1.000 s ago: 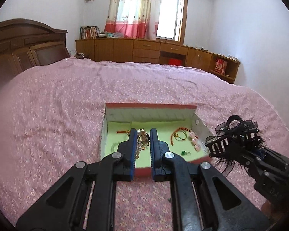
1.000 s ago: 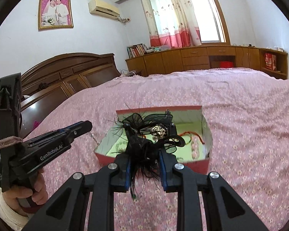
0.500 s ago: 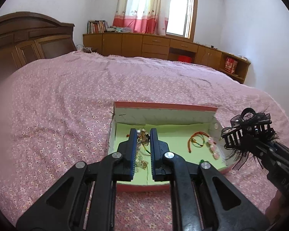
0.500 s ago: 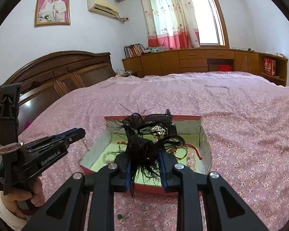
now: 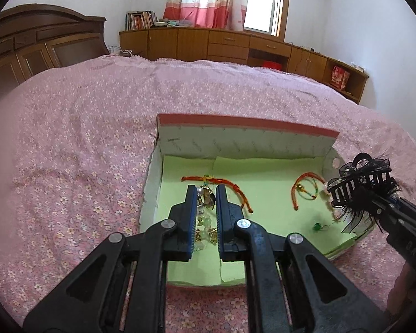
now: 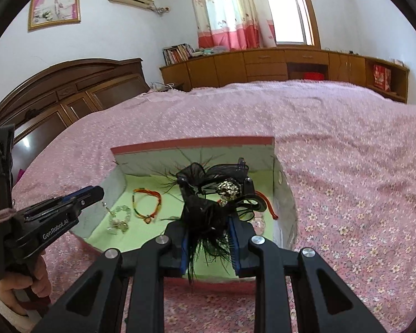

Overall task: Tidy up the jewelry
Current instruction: 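Open both tools to release the brooch and hair bow in the box, then move the left tool to the green earring and close on it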

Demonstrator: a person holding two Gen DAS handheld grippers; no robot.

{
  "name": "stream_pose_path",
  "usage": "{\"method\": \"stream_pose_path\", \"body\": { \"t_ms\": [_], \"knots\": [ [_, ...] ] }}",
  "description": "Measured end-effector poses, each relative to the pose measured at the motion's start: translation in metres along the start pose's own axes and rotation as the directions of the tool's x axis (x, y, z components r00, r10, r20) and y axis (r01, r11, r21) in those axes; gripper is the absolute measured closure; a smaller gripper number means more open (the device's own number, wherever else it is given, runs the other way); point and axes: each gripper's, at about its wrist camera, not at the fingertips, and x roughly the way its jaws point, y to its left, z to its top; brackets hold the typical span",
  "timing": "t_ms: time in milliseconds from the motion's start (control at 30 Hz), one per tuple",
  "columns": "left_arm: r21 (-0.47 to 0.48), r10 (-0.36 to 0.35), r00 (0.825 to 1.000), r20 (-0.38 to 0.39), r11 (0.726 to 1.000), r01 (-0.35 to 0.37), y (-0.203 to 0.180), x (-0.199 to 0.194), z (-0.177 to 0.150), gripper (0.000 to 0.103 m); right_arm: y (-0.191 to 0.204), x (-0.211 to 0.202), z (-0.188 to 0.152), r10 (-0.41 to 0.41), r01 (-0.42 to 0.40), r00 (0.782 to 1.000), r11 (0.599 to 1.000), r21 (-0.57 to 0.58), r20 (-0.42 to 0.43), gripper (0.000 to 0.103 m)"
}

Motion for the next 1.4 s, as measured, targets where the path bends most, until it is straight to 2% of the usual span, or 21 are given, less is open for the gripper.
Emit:
{"method": "stream_pose_path", "body": {
  "t_ms": [333, 500, 567, 667, 833, 1133, 1400],
  "knots": [
    [0.013, 0.005, 0.996, -0.091, 1.000, -0.004, -0.001, 0.027, -0.009, 0.098, -0.011, 0.022, -0.005, -0.033, 0.034, 0.996, 0.999, 0.013, -0.077, 0.078],
    [0.041, 0.007, 0.995, -0.103, 0.999, -0.003, -0.010, 0.030, -0.013, 0.098, -0.013, 0.023, -0.009, -0.037, 0.039, 0.995, 0.999, 0.015, -0.094, 0.078],
    [0.043, 0.005, 0.993, -0.114, 0.999, 0.000, -0.011, 0.031, -0.013, 0.096, -0.013, 0.021, -0.008, -0.036, 0.038, 0.995, 0.999, 0.024, -0.093, 0.073],
    [0.045, 0.004, 0.993, -0.119, 0.999, 0.001, -0.013, 0.026, -0.014, 0.088, -0.015, 0.013, -0.006, -0.018, 0.021, 0.997, 0.999, 0.040, -0.075, 0.062],
    [0.048, -0.018, 0.995, -0.101, 0.999, 0.023, -0.017, 0.004, -0.019, 0.078, -0.014, -0.007, -0.001, -0.005, 0.007, 0.999, 0.999, 0.046, -0.041, 0.061],
    [0.018, -0.086, 0.991, -0.101, 0.996, 0.088, -0.020, -0.025, -0.020, 0.075, -0.010, -0.043, -0.003, -0.002, 0.002, 1.000, 0.999, 0.043, -0.003, 0.060],
    [0.013, -0.143, 0.983, -0.119, 0.989, 0.145, -0.029, -0.042, -0.028, 0.074, -0.009, -0.064, -0.015, -0.007, 0.008, 1.000, 0.999, 0.053, -0.009, 0.060]
  ]
}}
